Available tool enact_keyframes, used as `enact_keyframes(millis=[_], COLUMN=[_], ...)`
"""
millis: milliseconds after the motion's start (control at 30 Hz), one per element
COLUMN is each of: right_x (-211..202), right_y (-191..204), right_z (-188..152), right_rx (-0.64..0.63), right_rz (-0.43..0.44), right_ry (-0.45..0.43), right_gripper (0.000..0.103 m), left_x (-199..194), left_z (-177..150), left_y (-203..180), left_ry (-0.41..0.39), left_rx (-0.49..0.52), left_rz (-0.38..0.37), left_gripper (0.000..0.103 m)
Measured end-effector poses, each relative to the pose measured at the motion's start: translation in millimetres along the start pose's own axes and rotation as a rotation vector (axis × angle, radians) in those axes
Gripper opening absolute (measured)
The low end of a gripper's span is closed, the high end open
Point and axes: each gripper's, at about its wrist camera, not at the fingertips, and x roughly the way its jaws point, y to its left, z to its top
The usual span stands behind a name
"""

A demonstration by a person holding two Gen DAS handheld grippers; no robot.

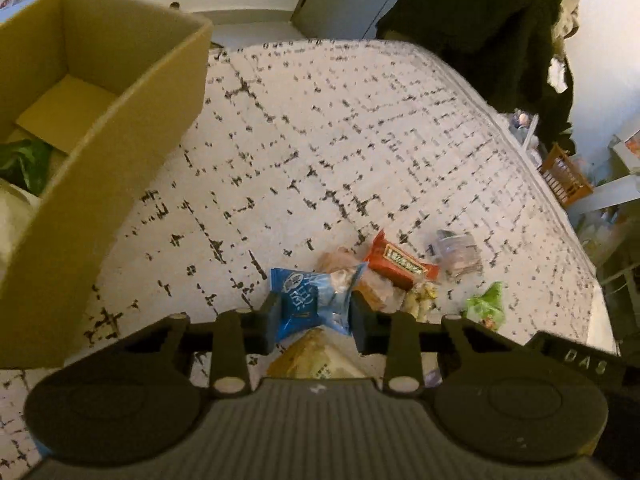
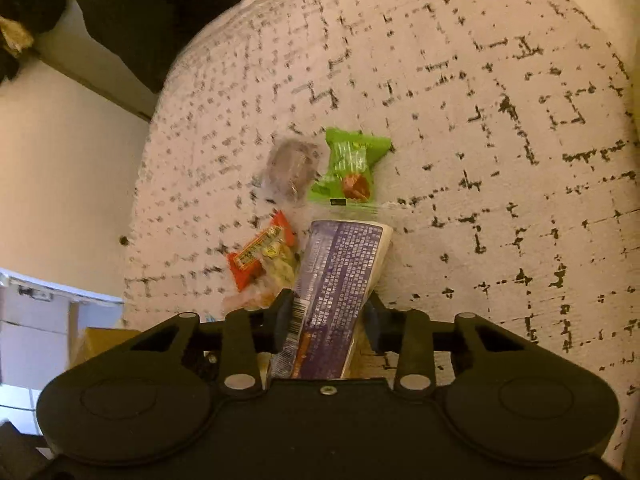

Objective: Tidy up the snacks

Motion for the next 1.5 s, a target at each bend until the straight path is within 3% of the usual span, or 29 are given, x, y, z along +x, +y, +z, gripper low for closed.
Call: enact_keyframes(millis=[200, 500, 867, 1000, 1167, 1300, 1500], right_x=[-21, -45, -71, -70, -75, -80, -89], right_y=[5, 37, 85, 102, 121, 125, 110], right_z=[1, -15, -52, -63, -81, -87, -69], right_rx=[-0.009, -0.148, -0.314, -0.353, -0.423, -0.455, -0.391], right_rz=[0.051, 0.126, 0.243, 0.279, 0.328, 0.34, 0.329], right_ry=[-0.042, -0.091, -0.128, -0.116, -0.11, -0.12, -0.152], right_gripper=[0.036, 0.036, 0.036, 0.036, 0.036, 0.036, 0.036], left_x=[-37, -89, -137, -150, -157, -164, -163], left_z=[4, 9, 20, 26, 32, 34, 31], left_y=[-3, 9, 53, 72, 93, 108, 104], left_ry=[-0.053, -0.133, -0.214, -0.23, -0.226, -0.226, -0.2], left_rx=[0.014, 0.009, -0.039, -0.069, -0.1, -0.124, -0.094], left_rz=[-0.016, -0.035, -0.01, -0.002, -0.014, -0.023, -0.05], left_gripper=[0.033, 0.032, 0.03, 0.025, 0.01, 0.01, 0.014])
